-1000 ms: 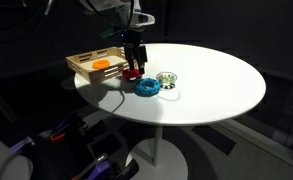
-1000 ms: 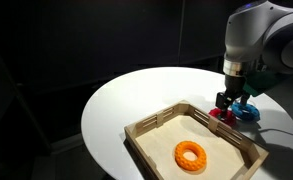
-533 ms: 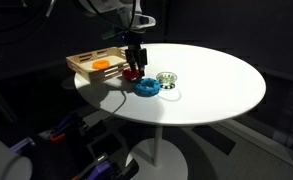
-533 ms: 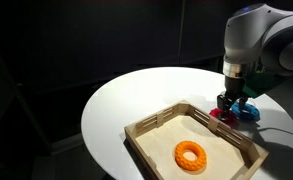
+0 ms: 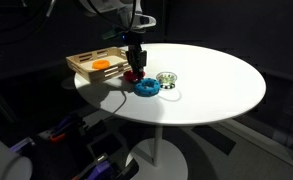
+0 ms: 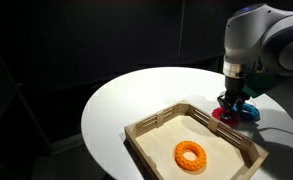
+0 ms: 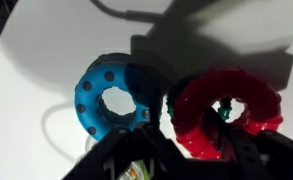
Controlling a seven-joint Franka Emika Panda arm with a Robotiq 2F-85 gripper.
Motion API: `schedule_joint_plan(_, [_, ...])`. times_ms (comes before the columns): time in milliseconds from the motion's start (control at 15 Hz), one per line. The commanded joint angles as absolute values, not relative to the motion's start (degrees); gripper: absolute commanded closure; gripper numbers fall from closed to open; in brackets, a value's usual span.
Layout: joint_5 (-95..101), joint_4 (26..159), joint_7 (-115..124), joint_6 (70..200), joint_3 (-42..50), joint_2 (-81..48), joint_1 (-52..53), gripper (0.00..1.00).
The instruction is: Pick up the red ring and put it in the wooden tray
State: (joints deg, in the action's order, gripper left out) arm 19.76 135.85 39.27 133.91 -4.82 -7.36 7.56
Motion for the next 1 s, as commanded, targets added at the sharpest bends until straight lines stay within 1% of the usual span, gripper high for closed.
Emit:
schedule_joint_plan(0, [21.18,134.8,41.08,132.91,-4.01,-7.81,8.36,0.79])
schedule_joint_plan(133, [21.15,134.8,41.2,132.84,-3.93,-7.79,8.33,0.93])
schedule_joint_plan(200, [21.03,134.78,41.2,132.77,-3.9,-7.74,8.3,0.9])
schedule_joint_plan(933, [18.11,132.69,39.68,131.58,-4.31,-4.74,8.07,0.9])
